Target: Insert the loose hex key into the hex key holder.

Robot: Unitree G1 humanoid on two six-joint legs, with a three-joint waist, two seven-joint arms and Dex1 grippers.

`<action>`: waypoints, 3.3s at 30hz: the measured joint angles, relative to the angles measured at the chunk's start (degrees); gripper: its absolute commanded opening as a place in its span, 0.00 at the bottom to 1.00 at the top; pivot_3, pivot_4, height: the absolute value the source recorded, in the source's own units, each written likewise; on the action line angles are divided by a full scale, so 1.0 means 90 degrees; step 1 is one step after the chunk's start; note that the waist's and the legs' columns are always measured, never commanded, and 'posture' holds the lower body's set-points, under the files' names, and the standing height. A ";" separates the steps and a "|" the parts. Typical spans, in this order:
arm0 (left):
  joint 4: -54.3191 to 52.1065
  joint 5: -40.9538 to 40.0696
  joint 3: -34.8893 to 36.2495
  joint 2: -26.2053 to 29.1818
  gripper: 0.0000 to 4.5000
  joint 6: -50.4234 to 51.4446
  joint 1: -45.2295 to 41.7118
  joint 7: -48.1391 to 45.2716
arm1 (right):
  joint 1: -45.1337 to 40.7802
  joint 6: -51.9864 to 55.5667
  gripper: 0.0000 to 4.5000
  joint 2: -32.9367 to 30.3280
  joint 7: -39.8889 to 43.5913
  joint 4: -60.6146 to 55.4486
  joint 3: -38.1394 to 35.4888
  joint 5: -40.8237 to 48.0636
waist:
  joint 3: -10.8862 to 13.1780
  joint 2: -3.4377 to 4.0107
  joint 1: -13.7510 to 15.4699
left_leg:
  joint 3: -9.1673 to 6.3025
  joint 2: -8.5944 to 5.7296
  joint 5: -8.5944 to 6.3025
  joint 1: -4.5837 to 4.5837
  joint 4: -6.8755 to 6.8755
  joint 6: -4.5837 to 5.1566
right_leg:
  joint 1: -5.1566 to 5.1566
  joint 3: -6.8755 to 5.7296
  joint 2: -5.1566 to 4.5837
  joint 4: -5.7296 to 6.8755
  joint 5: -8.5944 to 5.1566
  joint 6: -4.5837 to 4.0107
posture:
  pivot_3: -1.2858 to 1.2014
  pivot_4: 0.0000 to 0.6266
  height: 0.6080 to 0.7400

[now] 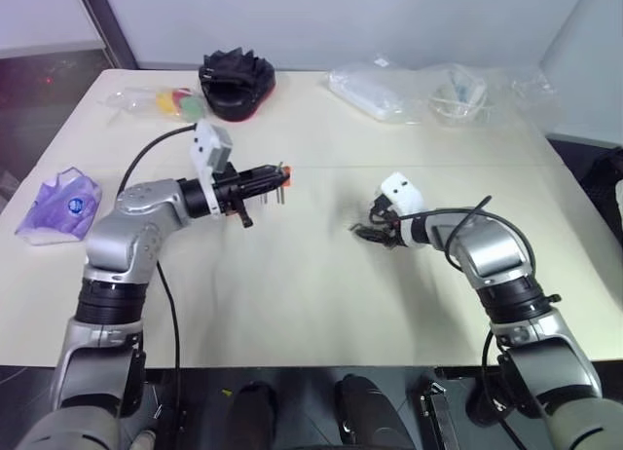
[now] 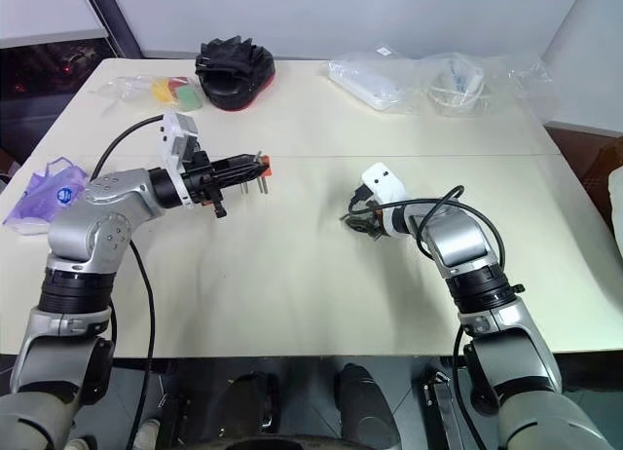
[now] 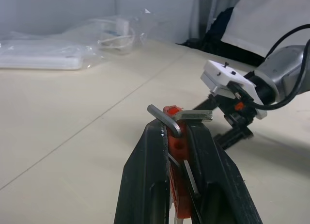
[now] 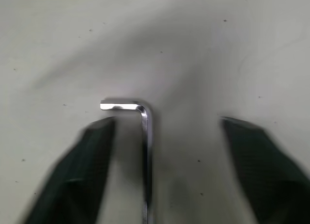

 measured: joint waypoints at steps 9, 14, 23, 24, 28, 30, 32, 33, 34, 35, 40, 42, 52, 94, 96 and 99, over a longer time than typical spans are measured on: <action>-0.0060 -0.0022 0.0000 0.0005 0.00 -0.0001 0.0000 0.0032 | 0.0109 -0.0533 0.01 -0.0105 0.0034 -0.0102 0.0234 -0.0266 | 0.0000 0.0000 0.0009 | 0.0000 -0.0001 0.0000 -0.0001 0.0000 0.0000 | 0.0001 0.0000 -0.0001 -0.0001 0.0000 0.0000 | 0.52 0.24 1.00; -0.0061 -0.0024 -0.0007 -0.0100 0.00 -0.0002 -0.0005 0.0059 | 0.0449 -0.1896 0.01 0.0439 -0.0692 -0.0233 -0.0312 -0.0338 | 0.0000 0.0000 -0.0019 | 0.0001 0.0002 0.0000 -0.0003 -0.0002 0.0000 | -0.0005 0.0006 0.0003 -0.0001 0.0000 0.0000 | 0.52 0.24 1.00; -0.0035 -0.0035 -0.0079 -0.0308 0.00 0.0021 -0.0084 0.0063 | -0.0572 -0.3279 0.01 0.2887 -0.2564 -0.0806 -0.2552 0.1339 | 0.0001 0.0001 -0.0008 | -0.0004 0.0015 0.0000 -0.0002 -0.0011 -0.0001 | -0.0010 0.0001 0.0001 0.0004 0.0000 0.0000 | 0.52 0.24 1.00; 0.0028 -0.0033 -0.0081 -0.0331 0.00 0.0021 -0.0172 0.0052 | -0.0593 -0.3482 0.01 0.3098 -0.2592 -0.0808 -0.2540 0.1389 | 0.0000 0.0001 0.0000 | -0.0004 0.0014 0.0000 -0.0003 -0.0010 -0.0001 | -0.0009 0.0001 0.0001 0.0004 0.0000 0.0000 | 0.52 0.24 1.00; 0.0356 0.0016 -0.0114 -0.0346 0.00 -0.0016 -0.0544 -0.0007 | -0.0538 -0.4314 0.01 0.3737 -0.2449 -0.0791 -0.2278 0.1549 | 0.0001 0.0002 -0.0003 | -0.0001 0.0005 0.0001 -0.0003 -0.0009 -0.0001 | -0.0009 0.0001 -0.0001 0.0004 0.0000 0.0000 | 0.52 0.24 1.00; 0.0602 0.0116 -0.0134 -0.0369 0.00 -0.0061 -0.0702 -0.0050 | -0.0460 -0.4652 0.01 0.3913 -0.2275 -0.0791 -0.2099 0.1585 | 0.0000 0.0002 -0.0008 | -0.0002 0.0005 0.0001 -0.0002 -0.0010 -0.0001 | -0.0009 0.0000 0.0000 0.0004 0.0000 0.0000 | 0.52 0.24 1.00; 0.0834 0.0210 -0.0151 -0.0421 0.00 -0.0158 -0.0814 -0.0102 | -0.0283 -0.4858 0.01 0.4041 -0.2155 -0.0785 -0.1974 0.1618 | 0.0001 0.0002 -0.0006 | -0.0002 0.0004 0.0001 -0.0003 -0.0010 -0.0001 | -0.0010 -0.0002 0.0000 0.0004 0.0000 0.0000 | 0.52 0.24 1.00; 0.0919 0.0257 -0.0162 -0.0445 0.00 -0.0190 -0.0852 -0.0131 | -0.0208 -0.4921 0.01 0.4065 -0.2115 -0.0763 -0.1919 0.1613 | 0.0001 0.0002 -0.0007 | -0.0001 0.0005 0.0001 -0.0003 -0.0010 -0.0001 | -0.0009 -0.0001 -0.0001 0.0004 0.0000 0.0000 | 0.52 0.24 1.00; 0.1000 0.0278 -0.0186 -0.0461 0.00 -0.0202 -0.0900 -0.0157 | -0.0153 -0.4998 0.01 0.4072 -0.2074 -0.0725 -0.1850 0.1606 | 0.0001 0.0003 -0.0006 | -0.0002 0.0004 0.0001 -0.0003 -0.0010 -0.0002 | -0.0010 -0.0001 -0.0001 0.0004 0.0000 0.0000 | 0.52 0.24 1.00; 0.1069 0.0310 -0.0199 -0.0476 0.00 -0.0208 -0.0955 -0.0196 | -0.0091 -0.5086 0.01 0.4073 -0.2015 -0.0691 -0.1791 0.1600 | 0.0001 0.0003 -0.0006 | -0.0001 0.0004 0.0001 -0.0003 -0.0010 -0.0002 | -0.0010 -0.0001 -0.0001 0.0004 0.0000 0.0000 | 0.52 0.24 1.00; 0.1286 0.0400 -0.0204 -0.0513 0.00 -0.0286 -0.1168 -0.0327 | 0.0002 -0.5375 0.01 0.4069 -0.1830 -0.0568 -0.1534 0.1531 | 0.0001 0.0003 -0.0025 | -0.0002 0.0006 0.0001 -0.0002 -0.0011 -0.0002 | -0.0012 -0.0001 0.0003 0.0004 0.0000 0.0000 | 0.52 0.24 1.00; 0.1287 0.0450 -0.0259 -0.0521 0.00 -0.0307 -0.1200 -0.0394 | -0.0003 -0.5573 0.01 0.4071 -0.1810 -0.0406 -0.1467 0.1432 | 0.0001 0.0003 -0.0023 | -0.0002 0.0006 0.0001 -0.0002 -0.0011 -0.0002 | -0.0012 -0.0001 0.0003 0.0005 0.0000 0.0000 | 0.52 0.24 1.00; 0.1280 0.0505 -0.0298 -0.0530 0.00 -0.0174 -0.1209 -0.0402 | -0.0388 -0.6671 0.01 0.4150 -0.2128 0.0749 -0.1417 0.0884 | 0.0001 0.0004 -0.0023 | -0.0003 0.0007 0.0001 -0.0003 -0.0011 -0.0002 | -0.0013 0.0001 0.0001 0.0004 0.0000 0.0000 | 0.52 0.24 1.00; 0.1133 0.0223 -0.0060 -0.0610 0.00 0.0260 -0.1322 -0.0210 | -0.0263 -0.6917 0.01 0.4168 -0.2129 0.0969 -0.1218 0.0766 | 0.0002 0.0004 -0.0023 | -0.0004 0.0008 0.0001 -0.0003 -0.0012 -0.0002 | -0.0013 0.0001 0.0000 0.0004 0.0000 0.0000 | 0.52 0.24 1.00; 0.1133 0.0188 -0.0047 -0.0609 0.00 0.0279 -0.1322 -0.0200 | -0.0262 -0.6936 0.01 0.4168 -0.2132 0.0969 -0.1221 0.0766 | 0.0002 0.0004 -0.0023 | -0.0003 0.0008 0.0001 -0.0003 -0.0012 -0.0002 | -0.0013 0.0001 0.0000 0.0004 0.0000 0.0000 | 0.52 0.24 1.00; 0.1132 0.0148 -0.0044 -0.0607 0.00 0.0294 -0.1322 -0.0190 | -0.0261 -0.6958 0.01 0.4167 -0.2135 0.0969 -0.1222 0.0764 | 0.0002 0.0004 -0.0022 | -0.0004 0.0008 0.0001 -0.0003 -0.0012 -0.0002 | -0.0013 0.0001 0.0000 0.0004 0.0000 0.0000 | 0.52 0.24 1.00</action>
